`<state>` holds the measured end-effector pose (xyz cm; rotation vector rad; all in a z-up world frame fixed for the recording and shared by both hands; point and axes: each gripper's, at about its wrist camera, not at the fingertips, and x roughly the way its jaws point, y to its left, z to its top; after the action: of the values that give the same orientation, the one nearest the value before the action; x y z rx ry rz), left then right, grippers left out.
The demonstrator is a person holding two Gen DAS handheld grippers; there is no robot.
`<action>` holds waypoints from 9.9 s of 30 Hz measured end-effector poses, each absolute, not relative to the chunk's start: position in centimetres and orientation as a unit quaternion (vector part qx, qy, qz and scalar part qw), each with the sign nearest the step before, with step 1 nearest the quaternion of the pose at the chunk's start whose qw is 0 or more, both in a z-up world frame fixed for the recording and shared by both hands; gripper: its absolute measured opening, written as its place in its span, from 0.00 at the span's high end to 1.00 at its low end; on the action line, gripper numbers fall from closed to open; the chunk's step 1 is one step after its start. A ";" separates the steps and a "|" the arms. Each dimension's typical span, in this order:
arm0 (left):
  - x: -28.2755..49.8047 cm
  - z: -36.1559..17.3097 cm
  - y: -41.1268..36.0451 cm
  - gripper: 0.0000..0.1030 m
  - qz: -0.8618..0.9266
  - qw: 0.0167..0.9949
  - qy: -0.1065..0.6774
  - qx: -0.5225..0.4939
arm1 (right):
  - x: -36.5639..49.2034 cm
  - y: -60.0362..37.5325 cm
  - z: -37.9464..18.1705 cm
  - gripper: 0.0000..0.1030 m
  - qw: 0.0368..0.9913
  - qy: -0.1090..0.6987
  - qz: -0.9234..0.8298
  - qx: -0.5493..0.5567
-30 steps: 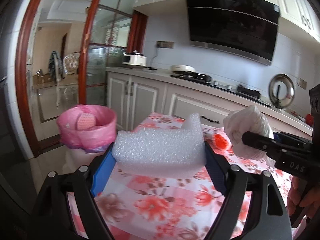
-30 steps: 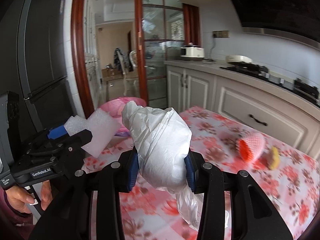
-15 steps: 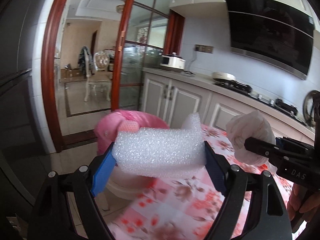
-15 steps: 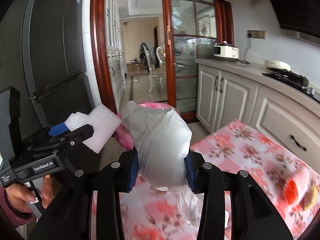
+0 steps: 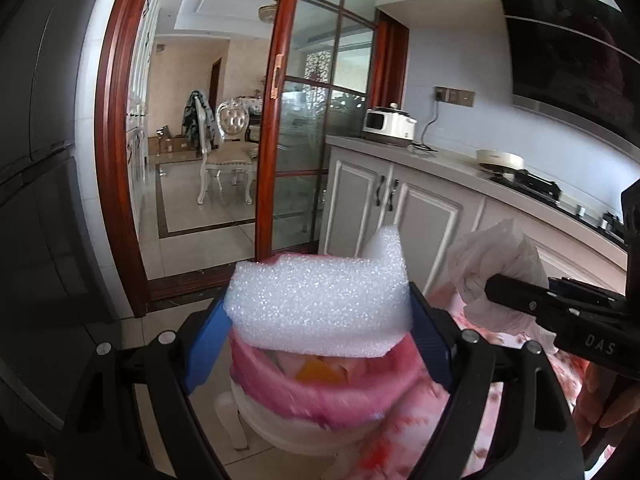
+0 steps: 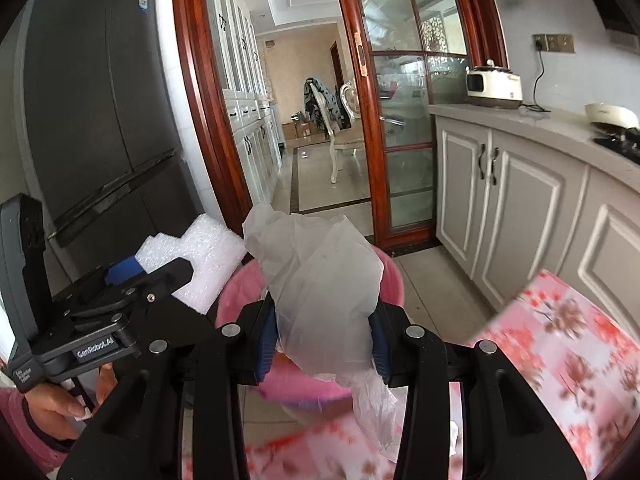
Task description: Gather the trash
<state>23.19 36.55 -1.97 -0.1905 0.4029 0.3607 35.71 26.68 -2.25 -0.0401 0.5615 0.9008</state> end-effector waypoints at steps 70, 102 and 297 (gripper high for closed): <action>18.2 -8.2 0.6 0.05 -0.071 0.961 0.269 -0.002 | 16.3 -14.9 -8.0 0.21 0.955 0.257 0.140 0.043; 37.3 -13.8 -6.3 0.05 -0.105 0.935 0.338 -0.011 | 38.6 -22.0 -17.5 0.74 0.915 0.394 0.072 0.051; 5.3 2.7 24.7 0.04 0.175 0.959 0.214 -0.069 | 17.2 13.1 1.7 0.18 0.900 0.247 0.359 -0.013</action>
<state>5.31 24.73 2.72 -0.1398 0.4337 0.3542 17.21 13.07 1.72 -0.0261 0.5108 0.7436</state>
